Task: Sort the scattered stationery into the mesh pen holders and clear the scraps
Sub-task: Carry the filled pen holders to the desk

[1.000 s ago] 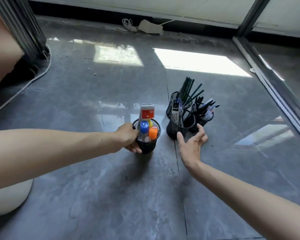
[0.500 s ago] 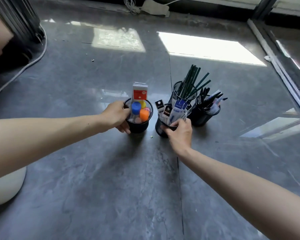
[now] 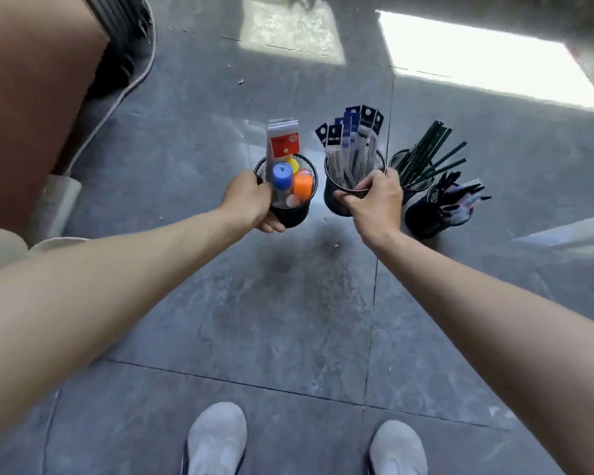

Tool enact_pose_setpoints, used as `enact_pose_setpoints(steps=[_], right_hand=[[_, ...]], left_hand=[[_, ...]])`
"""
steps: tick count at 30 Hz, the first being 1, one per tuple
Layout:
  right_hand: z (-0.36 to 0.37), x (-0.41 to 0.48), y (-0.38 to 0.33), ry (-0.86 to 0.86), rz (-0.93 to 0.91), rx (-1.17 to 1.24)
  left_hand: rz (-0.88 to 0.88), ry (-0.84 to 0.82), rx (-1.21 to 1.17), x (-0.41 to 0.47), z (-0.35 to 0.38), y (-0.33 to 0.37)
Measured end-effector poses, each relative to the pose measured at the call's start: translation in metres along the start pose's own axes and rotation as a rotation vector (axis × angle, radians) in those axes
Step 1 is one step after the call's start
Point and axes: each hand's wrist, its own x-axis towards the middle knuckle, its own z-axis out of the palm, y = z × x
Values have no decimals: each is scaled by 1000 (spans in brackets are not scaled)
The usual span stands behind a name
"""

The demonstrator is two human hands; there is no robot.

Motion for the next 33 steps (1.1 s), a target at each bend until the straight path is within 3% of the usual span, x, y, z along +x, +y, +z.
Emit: enact_pose_setpoints(steps=[7,17,24,33], right_hand=[[-95,-35,-87,-41,46,12],[-252,-102,-244,-183,102,49],[-365,-138,-371,-204,31,44],[-399,-153,-502,-339,-211,15]], left_hand=[[-121,2,-64,-83,-47,70],[-204,64,-174,-230,-122,225],[-245,215,-129,-360,-207,325],[-223,378,-92,-449,-308,393]])
